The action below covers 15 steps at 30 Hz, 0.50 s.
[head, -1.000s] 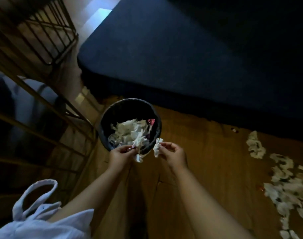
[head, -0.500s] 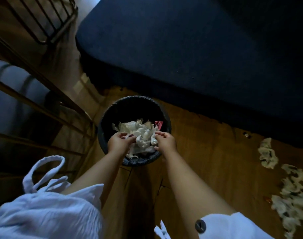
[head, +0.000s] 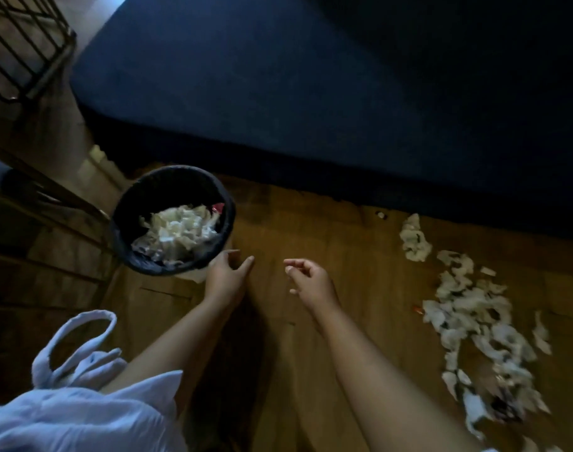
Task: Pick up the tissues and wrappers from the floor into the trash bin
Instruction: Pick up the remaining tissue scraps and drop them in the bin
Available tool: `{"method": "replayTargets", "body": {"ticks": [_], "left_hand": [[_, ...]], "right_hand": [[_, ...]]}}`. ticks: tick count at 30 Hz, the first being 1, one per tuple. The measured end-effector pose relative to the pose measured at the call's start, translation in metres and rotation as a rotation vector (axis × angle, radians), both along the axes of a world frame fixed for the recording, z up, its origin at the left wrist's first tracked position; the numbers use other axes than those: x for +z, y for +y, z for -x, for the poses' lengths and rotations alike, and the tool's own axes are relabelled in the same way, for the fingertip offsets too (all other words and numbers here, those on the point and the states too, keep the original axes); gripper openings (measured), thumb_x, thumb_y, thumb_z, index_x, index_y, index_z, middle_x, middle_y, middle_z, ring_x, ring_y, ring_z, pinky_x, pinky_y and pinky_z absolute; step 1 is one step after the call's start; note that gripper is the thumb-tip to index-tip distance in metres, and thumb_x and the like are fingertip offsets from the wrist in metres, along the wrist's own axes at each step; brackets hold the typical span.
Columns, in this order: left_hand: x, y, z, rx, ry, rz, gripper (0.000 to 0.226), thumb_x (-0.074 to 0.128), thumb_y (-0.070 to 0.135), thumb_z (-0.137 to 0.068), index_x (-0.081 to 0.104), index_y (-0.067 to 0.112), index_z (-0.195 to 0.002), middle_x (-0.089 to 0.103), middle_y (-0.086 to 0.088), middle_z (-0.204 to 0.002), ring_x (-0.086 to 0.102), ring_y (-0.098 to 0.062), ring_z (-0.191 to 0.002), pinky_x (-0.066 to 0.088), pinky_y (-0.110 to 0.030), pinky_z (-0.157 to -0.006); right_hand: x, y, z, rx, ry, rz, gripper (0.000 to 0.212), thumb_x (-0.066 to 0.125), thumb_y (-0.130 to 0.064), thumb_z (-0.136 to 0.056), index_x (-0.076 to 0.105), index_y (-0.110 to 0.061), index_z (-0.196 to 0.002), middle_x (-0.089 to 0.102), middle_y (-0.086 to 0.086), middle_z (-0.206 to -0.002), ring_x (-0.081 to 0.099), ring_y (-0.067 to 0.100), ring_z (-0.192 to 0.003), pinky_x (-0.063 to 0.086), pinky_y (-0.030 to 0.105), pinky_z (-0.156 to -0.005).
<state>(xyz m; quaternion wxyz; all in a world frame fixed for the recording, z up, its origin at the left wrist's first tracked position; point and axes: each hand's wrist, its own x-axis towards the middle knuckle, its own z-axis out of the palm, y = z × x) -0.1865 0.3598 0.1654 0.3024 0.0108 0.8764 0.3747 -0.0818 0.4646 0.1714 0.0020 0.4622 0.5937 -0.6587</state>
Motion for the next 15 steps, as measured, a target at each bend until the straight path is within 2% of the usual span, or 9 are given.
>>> {"method": "replayTargets", "body": {"ticks": [6,9,12,14,15], "left_hand": [[0.018,0.042,-0.177,-0.167,-0.043,-0.013,0.039,0.063,0.034,-0.086,0.055,0.018,-0.121,0.050,-0.005,-0.134,0.053,-0.019,-0.118,0.050,-0.037,-0.096],[0.024,0.056,-0.251,-0.289,-0.094,-0.027,0.040,0.062,0.036,-0.086,0.054,0.019,-0.122,0.047,-0.004,-0.137,0.050,-0.018,-0.121,0.048,-0.030,-0.094],[0.029,0.068,-0.303,-0.444,-0.130,-0.014,0.043,0.059,0.036,-0.088,0.052,0.018,-0.126,0.042,-0.003,-0.141,0.048,-0.017,-0.122,0.044,-0.017,-0.081],[0.025,0.072,-0.325,-0.547,-0.155,0.002,0.044,0.057,0.036,-0.089,0.050,0.017,-0.128,0.041,-0.005,-0.143,0.048,-0.015,-0.119,0.044,-0.018,-0.083],[0.023,0.074,-0.334,-0.587,-0.166,0.007,0.043,0.057,0.036,-0.089,0.050,0.017,-0.128,0.040,-0.005,-0.143,0.049,-0.011,-0.113,0.044,-0.015,-0.079]], "right_hand": [[0.016,0.039,-0.179,-0.063,-0.043,-0.035,0.014,0.051,-0.013,-0.093,0.061,-0.017,-0.101,0.060,0.000,-0.092,0.055,0.012,-0.085,0.043,0.020,-0.061],[0.019,0.056,-0.258,-0.162,-0.098,-0.028,0.016,0.050,-0.013,-0.094,0.062,-0.014,-0.103,0.060,0.004,-0.094,0.054,0.016,-0.088,0.042,0.022,-0.061],[0.012,0.067,-0.324,-0.243,-0.159,-0.042,0.015,0.050,-0.015,-0.093,0.063,-0.016,-0.101,0.061,0.004,-0.096,0.056,0.016,-0.090,0.044,0.022,-0.062],[0.005,0.070,-0.360,-0.302,-0.193,-0.025,0.012,0.050,-0.016,-0.093,0.061,-0.019,-0.097,0.061,0.002,-0.097,0.057,0.018,-0.092,0.045,0.023,-0.062],[0.001,0.071,-0.375,-0.333,-0.209,-0.016,0.011,0.050,-0.016,-0.094,0.061,-0.019,-0.096,0.060,0.001,-0.097,0.058,0.018,-0.093,0.045,0.023,-0.062]]}}
